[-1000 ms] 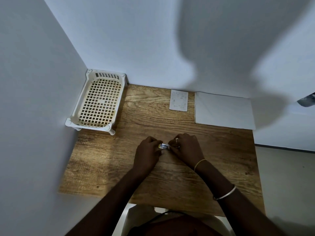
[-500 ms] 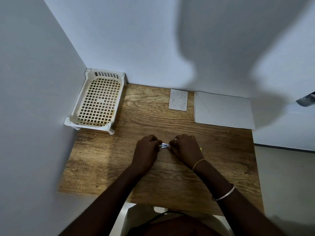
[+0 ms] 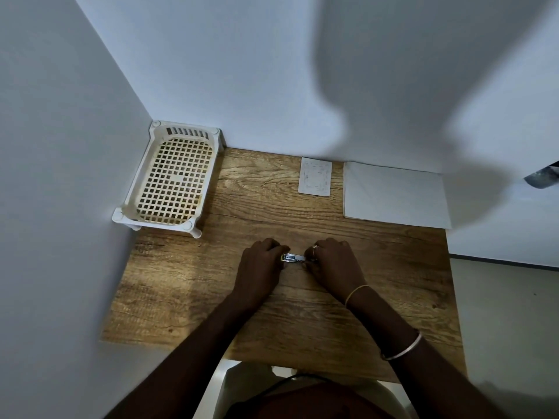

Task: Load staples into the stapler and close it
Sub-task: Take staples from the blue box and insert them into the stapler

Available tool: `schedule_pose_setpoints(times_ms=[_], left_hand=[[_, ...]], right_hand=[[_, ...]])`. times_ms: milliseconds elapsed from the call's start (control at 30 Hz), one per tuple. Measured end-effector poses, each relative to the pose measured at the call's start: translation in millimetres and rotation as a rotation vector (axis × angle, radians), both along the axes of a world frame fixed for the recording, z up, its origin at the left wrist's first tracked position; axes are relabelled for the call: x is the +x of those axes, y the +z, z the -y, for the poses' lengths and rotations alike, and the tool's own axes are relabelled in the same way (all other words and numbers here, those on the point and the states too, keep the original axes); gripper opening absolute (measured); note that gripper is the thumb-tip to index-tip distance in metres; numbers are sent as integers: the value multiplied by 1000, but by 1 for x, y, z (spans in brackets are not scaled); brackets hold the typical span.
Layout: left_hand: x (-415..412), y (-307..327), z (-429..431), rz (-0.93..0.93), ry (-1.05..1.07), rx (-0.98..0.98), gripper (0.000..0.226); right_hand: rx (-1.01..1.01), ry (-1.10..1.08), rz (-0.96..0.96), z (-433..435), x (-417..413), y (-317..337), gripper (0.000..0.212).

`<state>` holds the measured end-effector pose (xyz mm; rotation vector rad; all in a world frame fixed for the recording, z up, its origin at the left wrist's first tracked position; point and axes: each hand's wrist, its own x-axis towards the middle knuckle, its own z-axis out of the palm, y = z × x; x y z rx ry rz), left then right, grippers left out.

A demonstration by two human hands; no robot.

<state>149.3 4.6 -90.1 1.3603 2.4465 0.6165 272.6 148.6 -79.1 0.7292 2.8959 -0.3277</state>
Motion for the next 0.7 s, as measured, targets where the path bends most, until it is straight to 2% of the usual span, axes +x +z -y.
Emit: schedule_pose_setpoints(times_ms=[233, 700], left_hand=[[6, 1, -4, -10, -47, 8, 25], [9, 1, -5, -48, -110, 10, 26]], right_hand=[[15, -15, -24, 0, 2, -3, 15], [-8, 3, -18, 0, 7, -2, 17]])
